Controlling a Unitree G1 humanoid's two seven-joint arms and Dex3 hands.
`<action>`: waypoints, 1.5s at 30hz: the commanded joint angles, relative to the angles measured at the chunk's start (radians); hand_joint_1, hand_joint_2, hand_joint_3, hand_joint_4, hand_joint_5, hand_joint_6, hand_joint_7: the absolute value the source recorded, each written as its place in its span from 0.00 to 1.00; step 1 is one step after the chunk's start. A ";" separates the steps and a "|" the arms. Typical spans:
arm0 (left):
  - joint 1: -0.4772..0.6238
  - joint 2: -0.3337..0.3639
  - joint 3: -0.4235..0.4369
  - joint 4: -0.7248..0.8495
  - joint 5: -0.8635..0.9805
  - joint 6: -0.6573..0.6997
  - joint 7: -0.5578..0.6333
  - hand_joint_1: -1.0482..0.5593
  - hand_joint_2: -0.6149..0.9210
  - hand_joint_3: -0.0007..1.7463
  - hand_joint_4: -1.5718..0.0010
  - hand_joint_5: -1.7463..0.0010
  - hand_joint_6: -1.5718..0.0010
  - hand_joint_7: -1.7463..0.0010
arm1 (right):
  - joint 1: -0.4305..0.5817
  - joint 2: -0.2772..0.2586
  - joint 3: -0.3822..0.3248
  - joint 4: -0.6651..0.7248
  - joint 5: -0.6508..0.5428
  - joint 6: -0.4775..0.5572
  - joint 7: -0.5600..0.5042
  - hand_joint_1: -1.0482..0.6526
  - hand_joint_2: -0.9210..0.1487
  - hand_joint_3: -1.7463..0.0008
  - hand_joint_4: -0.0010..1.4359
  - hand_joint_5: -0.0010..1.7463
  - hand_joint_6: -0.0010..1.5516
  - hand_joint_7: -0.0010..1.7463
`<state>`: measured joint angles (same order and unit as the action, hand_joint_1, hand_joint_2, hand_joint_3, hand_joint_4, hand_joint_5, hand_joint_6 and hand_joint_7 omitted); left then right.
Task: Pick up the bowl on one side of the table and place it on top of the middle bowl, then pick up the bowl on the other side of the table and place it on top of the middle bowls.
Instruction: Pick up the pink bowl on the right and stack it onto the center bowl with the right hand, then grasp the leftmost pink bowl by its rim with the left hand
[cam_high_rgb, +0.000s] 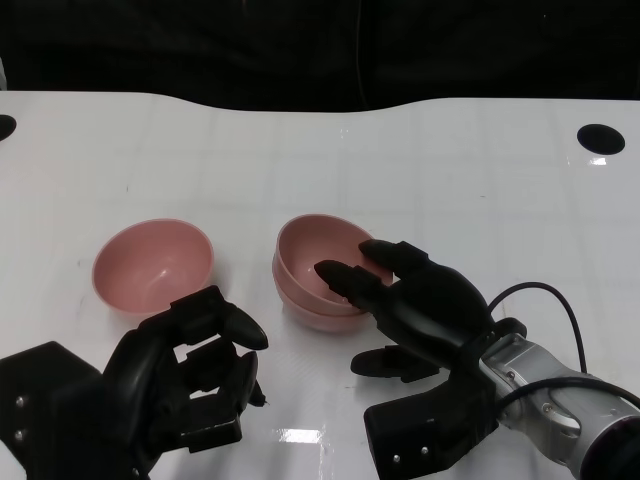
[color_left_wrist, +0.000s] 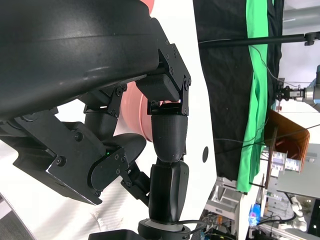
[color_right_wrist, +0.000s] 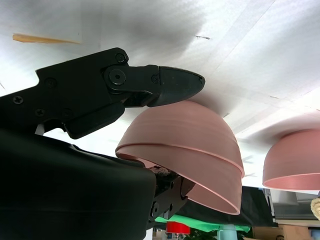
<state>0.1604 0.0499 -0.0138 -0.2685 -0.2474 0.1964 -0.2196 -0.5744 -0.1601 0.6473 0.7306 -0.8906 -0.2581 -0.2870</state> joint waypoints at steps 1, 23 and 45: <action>0.006 0.008 0.002 -0.010 0.003 -0.005 -0.001 0.60 0.69 0.70 0.56 0.02 0.53 0.20 | 0.011 -0.009 -0.018 -0.028 0.026 -0.007 -0.009 0.14 0.00 0.72 0.00 0.13 0.06 0.00; -0.001 0.009 0.008 0.010 0.000 -0.019 -0.009 0.59 0.71 0.66 0.55 0.03 0.53 0.18 | 0.102 -0.048 -0.129 -0.249 0.133 -0.084 -0.015 0.16 0.00 0.72 0.00 0.15 0.04 0.00; -0.007 0.006 0.012 0.024 0.002 -0.043 -0.010 0.60 0.65 0.75 0.53 0.03 0.52 0.19 | 0.309 -0.165 -0.285 -0.553 0.286 -0.171 0.150 0.20 0.00 0.80 0.00 0.32 0.11 0.04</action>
<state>0.1523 0.0484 -0.0111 -0.2530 -0.2458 0.1688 -0.2251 -0.2695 -0.3163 0.3788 0.1935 -0.6181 -0.4183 -0.1449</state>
